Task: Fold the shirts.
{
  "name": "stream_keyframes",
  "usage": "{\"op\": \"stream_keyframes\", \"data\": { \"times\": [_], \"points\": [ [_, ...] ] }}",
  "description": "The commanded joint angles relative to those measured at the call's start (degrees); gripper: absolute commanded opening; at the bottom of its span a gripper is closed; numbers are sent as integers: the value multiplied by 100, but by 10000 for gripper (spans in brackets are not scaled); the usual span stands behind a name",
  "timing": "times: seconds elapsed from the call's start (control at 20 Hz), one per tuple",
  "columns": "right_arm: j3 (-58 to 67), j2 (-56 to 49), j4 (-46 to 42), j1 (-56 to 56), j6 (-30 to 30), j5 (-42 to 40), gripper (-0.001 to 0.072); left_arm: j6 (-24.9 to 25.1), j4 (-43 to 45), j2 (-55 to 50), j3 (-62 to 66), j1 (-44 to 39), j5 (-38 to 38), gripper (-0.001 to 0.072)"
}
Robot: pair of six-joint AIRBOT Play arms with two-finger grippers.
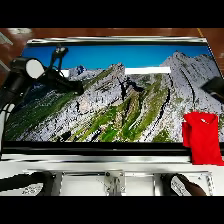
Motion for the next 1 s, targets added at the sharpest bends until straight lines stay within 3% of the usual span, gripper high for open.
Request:
{"op": "stream_keyframes", "data": {
  "times": [0.0,0.3,0.95],
  "points": [
    [63,-621,-645,1788,437,376,671,-356,726,-367,11,-157,-955,696],
    [66,-883,-815,2468,409,317,670,-46,732,-374,11,-105,-916,697],
    [66,-883,-793,2461,411,125,670,-55,726,-374,9,-98,-918,697]
  ]
}}
